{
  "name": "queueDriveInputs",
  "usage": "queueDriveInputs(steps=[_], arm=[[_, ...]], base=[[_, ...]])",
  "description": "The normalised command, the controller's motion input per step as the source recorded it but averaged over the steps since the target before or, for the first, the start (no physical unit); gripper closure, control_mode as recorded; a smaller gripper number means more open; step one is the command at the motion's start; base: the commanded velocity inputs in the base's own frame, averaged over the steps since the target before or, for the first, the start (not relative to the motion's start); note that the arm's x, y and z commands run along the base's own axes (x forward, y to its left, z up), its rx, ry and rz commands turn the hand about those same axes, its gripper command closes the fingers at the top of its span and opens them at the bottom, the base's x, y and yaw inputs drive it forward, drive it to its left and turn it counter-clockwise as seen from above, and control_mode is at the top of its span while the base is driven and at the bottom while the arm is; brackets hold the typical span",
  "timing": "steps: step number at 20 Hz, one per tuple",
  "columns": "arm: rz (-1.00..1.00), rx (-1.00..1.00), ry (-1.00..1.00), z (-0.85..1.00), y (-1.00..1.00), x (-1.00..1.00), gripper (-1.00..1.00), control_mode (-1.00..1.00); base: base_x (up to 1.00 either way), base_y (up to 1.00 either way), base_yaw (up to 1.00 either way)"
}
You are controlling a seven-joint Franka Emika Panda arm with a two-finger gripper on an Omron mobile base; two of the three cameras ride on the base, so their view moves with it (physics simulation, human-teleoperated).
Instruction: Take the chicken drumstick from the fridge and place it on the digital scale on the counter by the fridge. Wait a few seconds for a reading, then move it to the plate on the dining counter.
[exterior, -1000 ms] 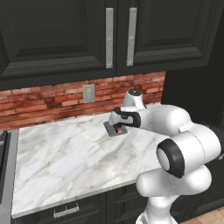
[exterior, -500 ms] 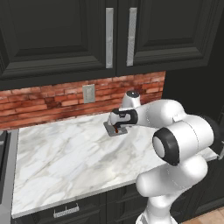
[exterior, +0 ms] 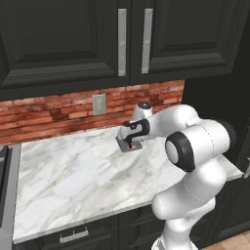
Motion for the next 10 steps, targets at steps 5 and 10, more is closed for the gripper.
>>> queueDriveInputs(steps=[5, 10], arm=[[0.0, 0.0, 0.0, -0.25, 0.06, 0.23, -1.0, -1.0], [0.0, 0.0, 0.0, -0.23, 0.03, 0.26, -1.0, -1.0]], base=[[0.0, 0.0, 0.0], [0.0, 0.0, 0.0]])
